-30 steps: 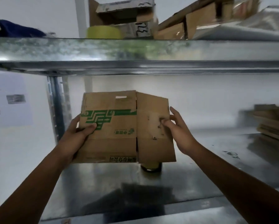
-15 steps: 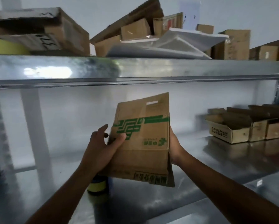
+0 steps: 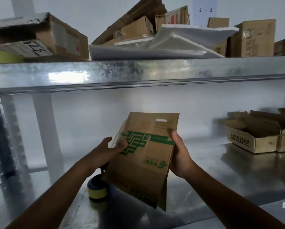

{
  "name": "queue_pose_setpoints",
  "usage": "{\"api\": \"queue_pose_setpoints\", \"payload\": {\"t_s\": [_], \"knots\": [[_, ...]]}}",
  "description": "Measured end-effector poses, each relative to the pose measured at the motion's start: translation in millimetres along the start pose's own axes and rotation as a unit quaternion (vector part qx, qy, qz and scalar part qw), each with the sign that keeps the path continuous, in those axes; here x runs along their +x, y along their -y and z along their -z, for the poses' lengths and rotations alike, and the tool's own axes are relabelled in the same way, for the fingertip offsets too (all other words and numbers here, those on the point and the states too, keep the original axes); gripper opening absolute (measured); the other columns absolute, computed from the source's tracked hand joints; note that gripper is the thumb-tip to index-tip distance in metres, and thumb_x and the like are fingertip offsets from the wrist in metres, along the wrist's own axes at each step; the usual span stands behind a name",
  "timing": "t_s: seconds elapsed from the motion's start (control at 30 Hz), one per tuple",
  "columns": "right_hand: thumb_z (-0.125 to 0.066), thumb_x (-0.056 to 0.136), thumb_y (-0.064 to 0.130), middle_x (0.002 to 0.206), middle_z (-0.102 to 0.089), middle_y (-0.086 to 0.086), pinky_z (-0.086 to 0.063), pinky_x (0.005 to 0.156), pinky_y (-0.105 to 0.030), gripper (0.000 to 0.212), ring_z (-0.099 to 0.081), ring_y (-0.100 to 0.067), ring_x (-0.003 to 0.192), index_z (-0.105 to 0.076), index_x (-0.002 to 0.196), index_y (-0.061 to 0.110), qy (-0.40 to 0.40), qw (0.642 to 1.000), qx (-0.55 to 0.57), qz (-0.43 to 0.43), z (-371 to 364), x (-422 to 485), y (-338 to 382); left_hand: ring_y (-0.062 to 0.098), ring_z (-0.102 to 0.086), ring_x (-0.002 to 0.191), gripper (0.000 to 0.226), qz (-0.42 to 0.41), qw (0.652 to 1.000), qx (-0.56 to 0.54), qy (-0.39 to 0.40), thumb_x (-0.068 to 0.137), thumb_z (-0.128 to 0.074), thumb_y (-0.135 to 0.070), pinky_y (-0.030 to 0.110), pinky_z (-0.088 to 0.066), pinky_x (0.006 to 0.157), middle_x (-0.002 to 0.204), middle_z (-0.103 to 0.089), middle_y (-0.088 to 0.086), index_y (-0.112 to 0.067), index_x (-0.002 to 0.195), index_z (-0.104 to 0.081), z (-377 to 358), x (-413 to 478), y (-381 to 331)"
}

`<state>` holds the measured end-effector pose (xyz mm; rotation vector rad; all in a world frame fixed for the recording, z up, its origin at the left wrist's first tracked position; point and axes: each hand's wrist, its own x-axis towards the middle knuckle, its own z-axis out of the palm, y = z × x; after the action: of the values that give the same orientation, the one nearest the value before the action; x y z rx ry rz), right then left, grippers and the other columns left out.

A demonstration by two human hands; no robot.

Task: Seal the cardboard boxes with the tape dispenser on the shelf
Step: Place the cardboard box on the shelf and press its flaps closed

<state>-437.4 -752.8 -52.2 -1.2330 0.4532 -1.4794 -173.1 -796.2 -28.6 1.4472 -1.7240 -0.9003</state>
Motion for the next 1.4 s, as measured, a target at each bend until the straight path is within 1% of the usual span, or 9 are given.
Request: {"api": "queue_pose_setpoints", "payload": {"t_s": [0.2,0.4,0.67,0.83,1.0,1.07,1.17,1.3,1.4], "knots": [[-0.056,0.084,0.058,0.143,-0.055,-0.024,-0.055,0.096,-0.047,0.086,-0.057,-0.04,0.129,-0.038,0.149,0.004,-0.003,1.0,-0.023,0.011,-11.0,5.1,1.4,-0.013,-0.068,0.073,0.121,-0.018,0.999,-0.023,0.014,0.056,-0.066,-0.091,0.011,-0.049,0.058,0.087,-0.073,-0.032,-0.039,0.156,-0.023,6.2,2.6,9.9],[-0.084,0.058,0.067,0.129,-0.065,-0.019,-0.057,0.087,-0.044,0.107,-0.065,-0.037,0.117,-0.051,0.139,0.006,0.022,1.0,-0.019,0.0,-19.4,3.5,14.6,0.011,-0.049,0.115,0.102,-0.039,0.996,-0.075,-0.007,0.067,-0.059,-0.084,0.038,-0.035,0.107,0.131,-0.053,-0.012,-0.042,0.155,-0.028,8.7,7.7,14.1],[-0.079,0.066,0.071,0.125,-0.07,-0.013,-0.057,0.088,-0.043,0.07,-0.067,-0.033,0.116,-0.076,0.117,0.022,0.044,0.999,-0.007,0.005,-6.2,2.2,13.7,0.005,-0.057,0.106,0.108,-0.068,0.985,-0.156,0.015,0.058,-0.075,-0.079,0.02,-0.046,0.074,0.132,-0.054,-0.006,-0.043,0.146,-0.025,4.6,8.7,11.8],[-0.07,0.078,0.067,0.118,-0.074,-0.005,-0.058,0.084,-0.039,0.055,-0.071,-0.027,0.109,-0.077,0.114,0.026,0.042,0.998,-0.006,0.045,3.3,2.3,22.6,0.017,-0.046,0.124,0.123,-0.092,0.982,-0.163,0.013,0.059,-0.077,-0.071,0.031,-0.029,0.099,0.14,-0.045,0.0,-0.044,0.158,-0.009,2.6,12.0,9.6],[-0.074,0.073,0.068,0.108,-0.077,-0.004,-0.06,0.077,-0.036,0.053,-0.074,-0.023,0.099,-0.079,0.107,0.028,0.027,0.996,-0.03,0.075,21.9,6.3,39.1,0.0,-0.05,0.115,0.133,-0.149,0.97,-0.189,0.009,0.045,-0.082,-0.081,0.02,-0.037,0.091,0.139,-0.046,-0.008,-0.052,0.156,-0.014,-10.1,9.0,-12.2],[-0.078,0.067,0.07,0.106,-0.077,-0.005,-0.06,0.076,-0.037,0.057,-0.075,-0.024,0.097,-0.08,0.105,0.028,0.026,0.996,-0.044,0.079,31.9,9.1,53.3,0.004,-0.05,0.125,0.122,-0.186,0.964,-0.188,0.015,0.048,-0.079,-0.083,0.018,-0.041,0.086,0.145,-0.046,-0.01,-0.058,0.151,-0.017,-18.8,10.9,-22.1],[-0.083,0.06,0.07,0.105,-0.077,-0.007,-0.06,0.073,-0.036,0.068,-0.075,-0.025,0.093,-0.078,0.109,0.023,0.028,0.994,-0.067,0.083,47.9,13.0,73.2,0.014,-0.032,0.147,0.096,-0.226,0.957,-0.182,0.026,0.071,-0.074,-0.071,0.032,-0.039,0.109,0.162,-0.027,-0.01,-0.066,0.148,-0.016,-31.8,19.1,-32.8],[-0.085,0.061,0.067,0.113,-0.074,-0.009,-0.059,0.076,-0.036,0.104,-0.072,-0.025,0.1,-0.048,0.137,0.006,-0.016,0.992,-0.1,0.081,68.5,15.9,81.7,0.009,-0.041,0.143,0.096,-0.258,0.948,-0.176,0.065,0.073,-0.068,-0.08,0.041,-0.041,0.113,0.162,-0.028,-0.02,-0.064,0.151,-0.014,-46.1,28.8,-38.6],[-0.073,0.079,0.06,0.119,-0.072,-0.006,-0.058,0.082,-0.036,0.073,-0.071,-0.024,0.107,-0.053,0.133,0.015,-0.025,0.986,-0.128,0.099,88.3,14.4,71.9,0.019,-0.048,0.14,0.084,-0.267,0.943,-0.185,0.075,0.085,-0.063,-0.072,0.054,-0.038,0.115,0.159,-0.041,-0.007,-0.047,0.156,-0.025,-60.5,38.1,-31.2]]}}
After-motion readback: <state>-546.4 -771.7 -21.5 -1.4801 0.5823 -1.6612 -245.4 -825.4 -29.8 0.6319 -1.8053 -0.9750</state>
